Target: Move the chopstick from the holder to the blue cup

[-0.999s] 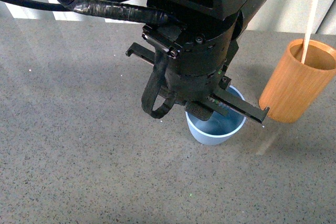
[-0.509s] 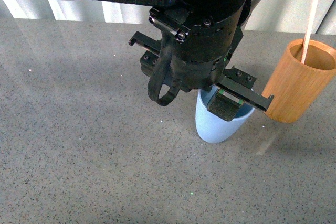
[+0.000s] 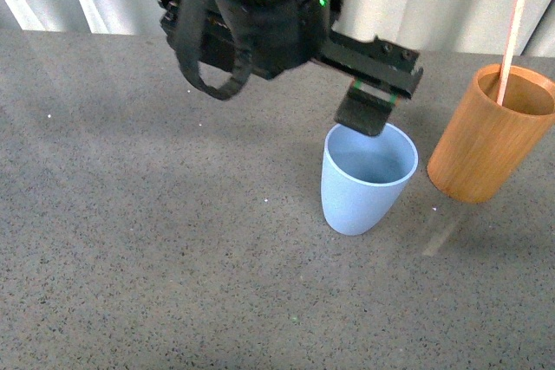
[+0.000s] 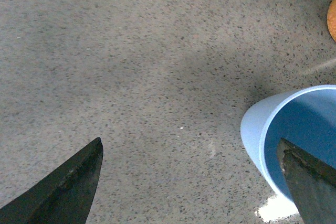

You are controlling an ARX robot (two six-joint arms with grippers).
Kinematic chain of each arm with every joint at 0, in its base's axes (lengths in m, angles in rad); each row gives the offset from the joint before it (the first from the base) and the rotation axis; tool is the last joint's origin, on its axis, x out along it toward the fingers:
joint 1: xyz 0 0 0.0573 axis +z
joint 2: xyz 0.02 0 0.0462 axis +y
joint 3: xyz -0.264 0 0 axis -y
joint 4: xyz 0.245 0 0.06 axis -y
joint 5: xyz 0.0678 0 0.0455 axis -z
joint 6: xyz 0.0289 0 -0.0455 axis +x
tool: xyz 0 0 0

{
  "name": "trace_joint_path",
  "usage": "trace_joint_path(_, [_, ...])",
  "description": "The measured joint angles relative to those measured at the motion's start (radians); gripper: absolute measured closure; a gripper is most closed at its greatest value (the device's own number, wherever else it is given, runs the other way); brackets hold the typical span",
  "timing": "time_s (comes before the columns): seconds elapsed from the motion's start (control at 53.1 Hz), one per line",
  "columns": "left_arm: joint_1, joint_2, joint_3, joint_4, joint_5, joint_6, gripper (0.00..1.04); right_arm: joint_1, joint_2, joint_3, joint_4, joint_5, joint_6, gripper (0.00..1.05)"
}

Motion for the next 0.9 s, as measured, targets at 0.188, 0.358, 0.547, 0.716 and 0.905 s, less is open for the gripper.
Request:
trace_joint_path(0.188, [0.073, -0.153, -0.118, 0.026, 0.02, 0.001, 0.07, 0.0, 0.0, 0.0, 0.0, 0.0, 0.0, 0.1])
trace_joint_path(0.358, [0.196, -0.401, -0.405, 0.374, -0.076, -0.016, 0.07, 0.0, 0.0, 0.0, 0.0, 0.0, 0.0, 0.1])
trace_joint_path(0.547, [0.245, -0.587, -0.628, 0.724, -0.177, 0.023, 0.07, 0.0, 0.0, 0.0, 0.0, -0.001, 0.0, 0.1])
trace_joint_path(0.716, [0.299, -0.62, -0.86, 1.154, -0.045, 0.042, 0.37, 0.0, 0.0, 0.0, 0.0, 0.001, 0.0, 0.1])
trace_joint_path(0.905, [0.38, -0.757, -1.009, 1.193, 0.013, 0.042, 0.69, 0.0, 0.0, 0.0, 0.0, -0.001, 0.0, 0.1])
